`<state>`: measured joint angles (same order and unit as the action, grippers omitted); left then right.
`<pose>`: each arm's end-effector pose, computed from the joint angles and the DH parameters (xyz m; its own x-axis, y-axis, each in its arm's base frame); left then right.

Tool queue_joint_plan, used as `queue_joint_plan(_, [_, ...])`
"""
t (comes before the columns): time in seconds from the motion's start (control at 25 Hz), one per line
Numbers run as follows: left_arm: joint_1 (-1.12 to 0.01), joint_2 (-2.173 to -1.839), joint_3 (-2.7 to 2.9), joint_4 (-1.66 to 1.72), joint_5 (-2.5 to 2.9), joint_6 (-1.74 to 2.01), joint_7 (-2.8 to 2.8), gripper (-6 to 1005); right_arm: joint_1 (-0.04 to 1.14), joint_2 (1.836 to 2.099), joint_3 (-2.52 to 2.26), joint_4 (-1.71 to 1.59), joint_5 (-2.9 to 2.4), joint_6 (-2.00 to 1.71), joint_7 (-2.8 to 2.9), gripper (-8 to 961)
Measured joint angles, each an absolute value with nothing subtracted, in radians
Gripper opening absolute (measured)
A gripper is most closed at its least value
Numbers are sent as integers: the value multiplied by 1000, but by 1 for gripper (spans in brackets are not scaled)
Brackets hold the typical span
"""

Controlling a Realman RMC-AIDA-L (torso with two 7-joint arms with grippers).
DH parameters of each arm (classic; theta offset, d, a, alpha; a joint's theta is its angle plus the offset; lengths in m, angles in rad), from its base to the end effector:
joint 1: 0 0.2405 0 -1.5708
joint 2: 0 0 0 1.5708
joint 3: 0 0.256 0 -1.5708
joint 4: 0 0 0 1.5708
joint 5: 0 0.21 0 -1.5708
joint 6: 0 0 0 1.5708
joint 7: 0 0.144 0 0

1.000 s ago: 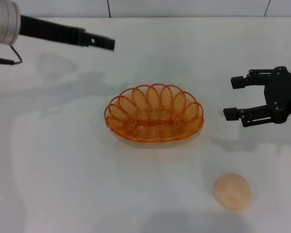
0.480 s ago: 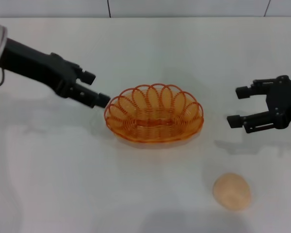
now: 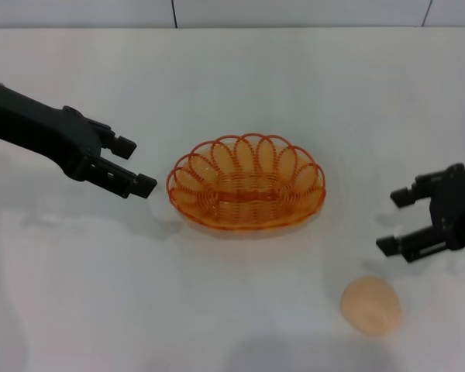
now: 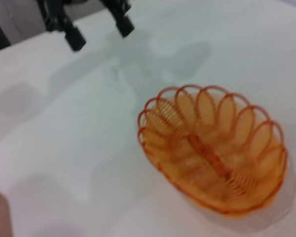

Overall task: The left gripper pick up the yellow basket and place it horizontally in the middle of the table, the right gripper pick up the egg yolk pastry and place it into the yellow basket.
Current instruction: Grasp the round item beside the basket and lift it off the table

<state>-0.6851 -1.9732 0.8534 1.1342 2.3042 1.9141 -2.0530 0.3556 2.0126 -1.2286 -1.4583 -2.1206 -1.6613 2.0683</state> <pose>-0.1948 0.3498 0.0768 0.8576 0.5141 0.0136 0.5141 -0.8564 -0.0485 0.2021 0.3071 0.0424 0.9191 -0.3928 -0.0316 -0.3921 -0.9039 -0.1707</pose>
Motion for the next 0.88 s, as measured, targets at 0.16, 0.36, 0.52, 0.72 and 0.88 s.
queue_joint_plan(0.16, [-683,-1974,849,1134,2305,1905,-2053,887,348,2012,-1263,-1485,-2135,-1695,2096,794])
queue_joint_plan(0.36, [-683,-1974,847,1135,2304,1898,-2053,888,336,2012,-1302,-1508,-2180,-1709,2126,792])
queue_joint_plan(0.52, [-684,-1975,845,1135,2301,1886,-2053,888,329,2011,-1350,-1494,-2206,-1688,2128,790])
queue_joint_plan(0.72, [-683,-1976,845,1132,2297,1876,-2053,888,328,2012,-1411,-1483,-2220,-1657,2128,788])
queue_joint_plan(0.88, [-683,-1976,844,1130,2296,1869,-2053,888,327,2012,-1438,-1474,-2221,-1636,2128,786])
